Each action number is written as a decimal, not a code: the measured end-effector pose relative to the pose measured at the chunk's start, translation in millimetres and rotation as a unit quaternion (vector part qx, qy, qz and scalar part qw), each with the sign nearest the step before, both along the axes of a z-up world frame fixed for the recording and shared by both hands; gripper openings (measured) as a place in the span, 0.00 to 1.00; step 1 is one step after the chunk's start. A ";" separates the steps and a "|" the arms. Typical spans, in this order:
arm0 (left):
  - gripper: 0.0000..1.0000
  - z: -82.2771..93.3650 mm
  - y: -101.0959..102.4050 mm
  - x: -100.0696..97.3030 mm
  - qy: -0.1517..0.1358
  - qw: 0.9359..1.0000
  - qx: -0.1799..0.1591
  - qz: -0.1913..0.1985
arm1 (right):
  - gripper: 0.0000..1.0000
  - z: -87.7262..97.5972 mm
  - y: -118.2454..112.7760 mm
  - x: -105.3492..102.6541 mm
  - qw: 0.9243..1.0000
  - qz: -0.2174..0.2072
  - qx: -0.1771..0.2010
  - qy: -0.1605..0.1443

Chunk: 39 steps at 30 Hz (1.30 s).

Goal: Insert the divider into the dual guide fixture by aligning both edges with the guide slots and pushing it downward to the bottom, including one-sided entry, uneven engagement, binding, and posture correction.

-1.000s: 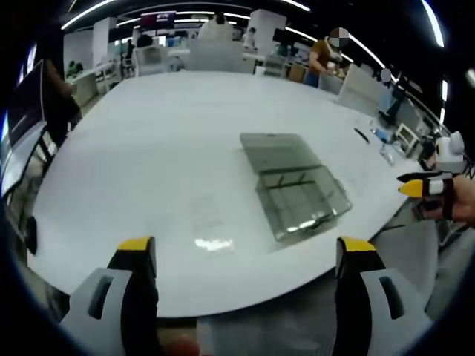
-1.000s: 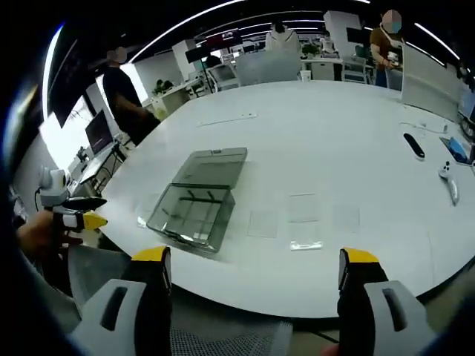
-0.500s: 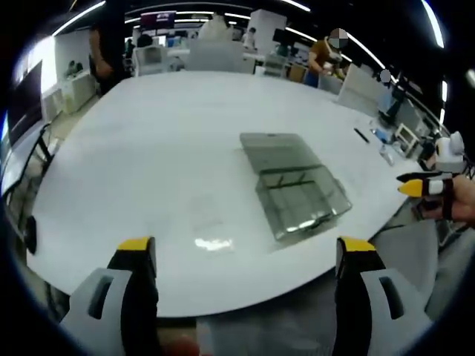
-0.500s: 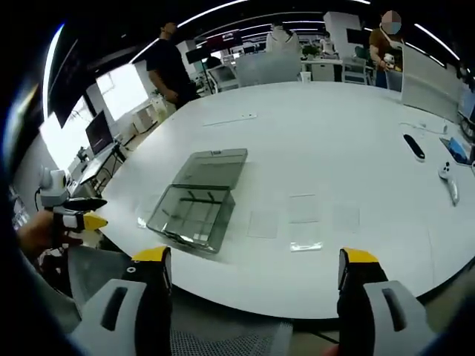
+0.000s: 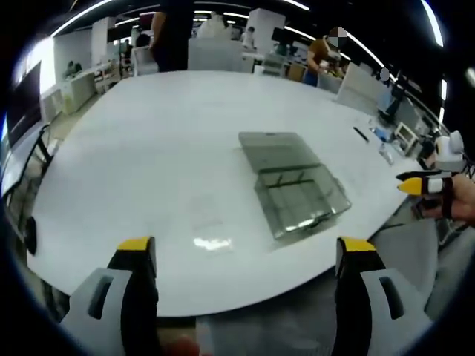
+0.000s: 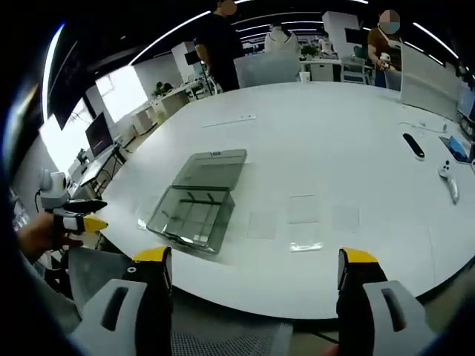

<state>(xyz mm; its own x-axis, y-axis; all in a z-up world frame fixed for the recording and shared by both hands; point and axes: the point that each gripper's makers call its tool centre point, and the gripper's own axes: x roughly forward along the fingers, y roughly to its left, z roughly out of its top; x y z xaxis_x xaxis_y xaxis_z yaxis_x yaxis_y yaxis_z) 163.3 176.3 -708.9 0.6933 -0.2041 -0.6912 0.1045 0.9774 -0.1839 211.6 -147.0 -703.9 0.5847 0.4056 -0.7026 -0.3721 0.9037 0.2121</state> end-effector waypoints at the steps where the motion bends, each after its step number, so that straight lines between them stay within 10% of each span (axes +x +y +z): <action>1: 0.99 0.1 0.1 -0.1 0.000 1.000 0.000 0.000 | 0.91 -0.1 -0.2 0.2 1.000 0.000 0.000 0.000; 39: 0.99 0.3 -4.0 4.7 0.001 1.000 0.002 -0.009 | 0.90 0.7 -1.2 7.2 1.000 0.001 0.003 0.000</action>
